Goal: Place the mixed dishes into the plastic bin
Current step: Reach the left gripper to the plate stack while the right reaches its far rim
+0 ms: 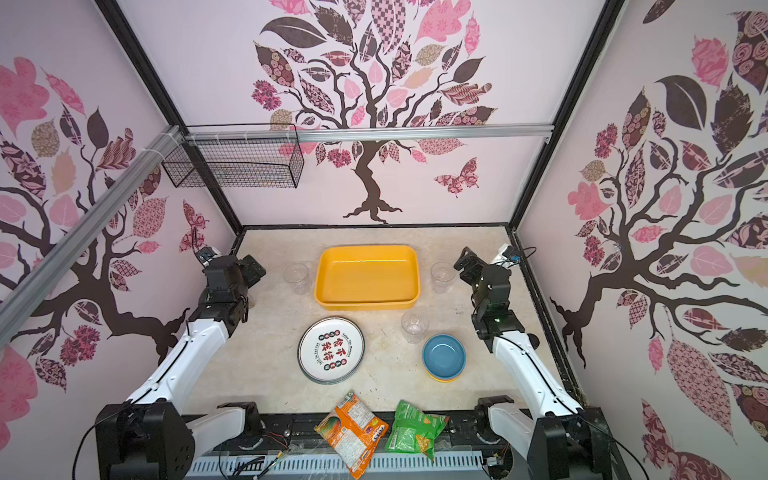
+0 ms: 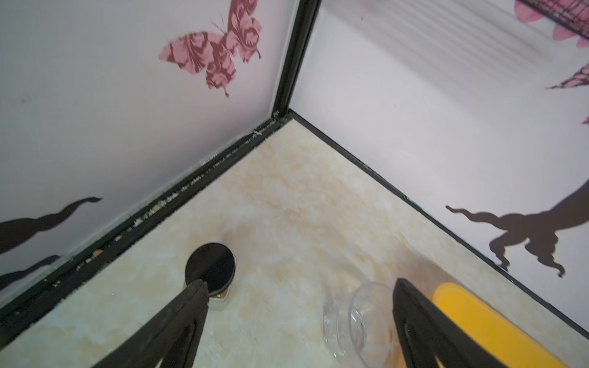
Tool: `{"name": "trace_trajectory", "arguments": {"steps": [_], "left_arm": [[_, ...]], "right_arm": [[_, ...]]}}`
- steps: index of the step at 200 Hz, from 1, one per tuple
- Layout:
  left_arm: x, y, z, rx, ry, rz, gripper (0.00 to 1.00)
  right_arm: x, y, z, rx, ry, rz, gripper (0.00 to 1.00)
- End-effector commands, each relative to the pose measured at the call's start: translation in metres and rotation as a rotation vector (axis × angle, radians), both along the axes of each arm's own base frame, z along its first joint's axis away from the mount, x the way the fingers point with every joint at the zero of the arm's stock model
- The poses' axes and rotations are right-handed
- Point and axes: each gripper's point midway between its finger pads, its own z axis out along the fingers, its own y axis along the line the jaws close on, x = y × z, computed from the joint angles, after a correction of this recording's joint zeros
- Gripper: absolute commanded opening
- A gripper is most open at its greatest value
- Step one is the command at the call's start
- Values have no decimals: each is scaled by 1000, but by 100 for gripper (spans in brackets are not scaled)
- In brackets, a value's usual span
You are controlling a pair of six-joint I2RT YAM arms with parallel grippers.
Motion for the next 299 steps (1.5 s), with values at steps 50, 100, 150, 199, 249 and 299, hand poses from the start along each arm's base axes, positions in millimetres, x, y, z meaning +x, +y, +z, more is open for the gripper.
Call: {"name": "trace_trajectory", "arguments": {"steps": [50,100,150,199,249,299], "left_arm": [[-55,-88,-18,-343,254,-392,51],[-105,-120,-63,-556,444,-462,48],[-145,-116,-105,-613,623,-354,53],[-170,-120,-124,-649,709,-313,60],[-187,-130,-147,-639,788,-284,61],[-195,-134,-164,-662,800,-269,60]], "right_arm": [[-3,98,-2,143,246,471,43],[-31,188,-29,3,446,764,37],[-83,265,-74,-217,597,995,39],[-118,304,-114,-324,697,1122,39],[-126,314,-124,-369,735,1140,43],[-127,317,-141,-397,778,1133,44]]}}
